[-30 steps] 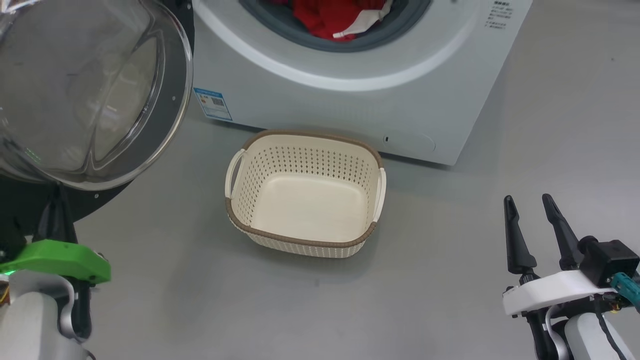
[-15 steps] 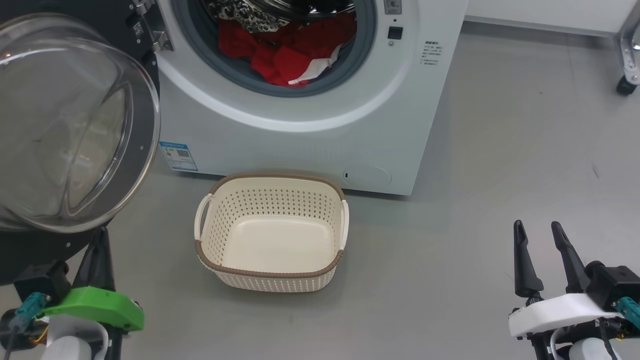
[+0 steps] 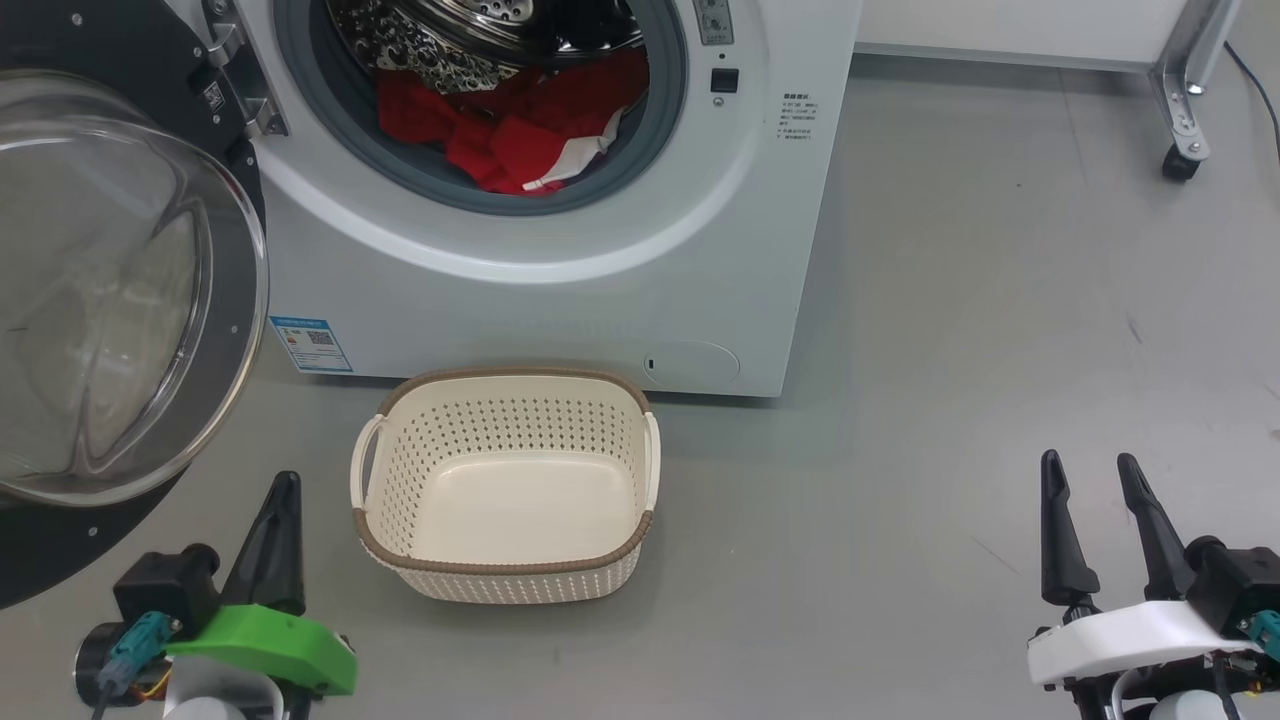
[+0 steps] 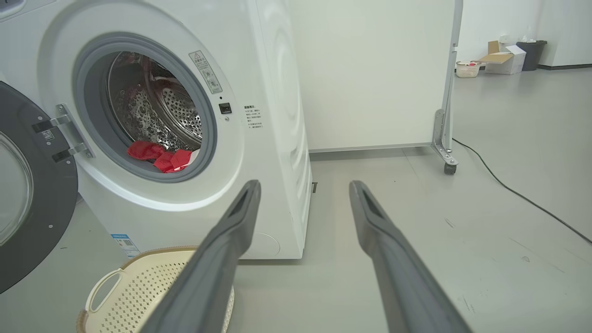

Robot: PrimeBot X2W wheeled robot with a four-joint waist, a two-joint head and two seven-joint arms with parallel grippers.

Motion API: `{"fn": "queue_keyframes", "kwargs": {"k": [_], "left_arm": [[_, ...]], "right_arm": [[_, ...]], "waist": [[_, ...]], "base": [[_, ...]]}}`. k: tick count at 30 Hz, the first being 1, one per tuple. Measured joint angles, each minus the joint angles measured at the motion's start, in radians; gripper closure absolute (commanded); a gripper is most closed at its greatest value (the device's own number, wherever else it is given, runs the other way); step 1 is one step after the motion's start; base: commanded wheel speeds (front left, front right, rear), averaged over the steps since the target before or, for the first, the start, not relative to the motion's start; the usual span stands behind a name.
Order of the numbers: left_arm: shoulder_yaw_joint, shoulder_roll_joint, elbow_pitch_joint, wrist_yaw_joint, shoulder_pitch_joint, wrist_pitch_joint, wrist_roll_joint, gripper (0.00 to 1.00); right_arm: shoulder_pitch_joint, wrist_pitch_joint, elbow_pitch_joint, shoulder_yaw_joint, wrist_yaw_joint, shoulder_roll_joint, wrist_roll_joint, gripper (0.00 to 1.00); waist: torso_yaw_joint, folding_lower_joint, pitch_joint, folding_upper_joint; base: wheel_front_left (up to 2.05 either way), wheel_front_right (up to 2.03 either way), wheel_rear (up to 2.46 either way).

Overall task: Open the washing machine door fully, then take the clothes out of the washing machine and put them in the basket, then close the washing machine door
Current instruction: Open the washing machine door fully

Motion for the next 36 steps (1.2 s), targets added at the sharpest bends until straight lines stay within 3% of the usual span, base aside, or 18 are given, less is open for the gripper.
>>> {"fn": "queue_keyframes", "kwargs": {"k": [5,7,8,36], "left_arm": [[-0.018,0.0,-0.021,-0.009,0.022,0.0,0.006,1.0],[-0.022,-0.006,-0.03,-0.012,0.033,0.0,0.004,0.05],[-0.022,-0.009,-0.034,-0.012,0.036,-0.004,0.004,0.0],[-0.036,-0.012,-0.093,-0.017,0.081,-0.007,-0.006,0.0]], "right_arm": [[0.0,0.0,-0.009,0.0,0.0,0.0,-0.003,0.0],[0.001,0.0,-0.01,0.0,0.0,-0.001,-0.009,0.0],[0.001,0.0,-0.011,0.0,0.0,-0.001,-0.009,0.0],[0.023,0.0,-0.019,0.002,0.008,-0.008,-0.052,0.0]], "waist": [[-0.003,0.0,0.0,0.0],[-0.004,0.0,-0.001,0.0],[-0.004,-0.0001,-0.003,0.0],[-0.011,0.0,-0.007,0.0]], "base": [[0.0,0.0,0.0],[0.0,0.0,0.0],[0.0,0.0,0.0],[0.0,0.0,0.0]]}}
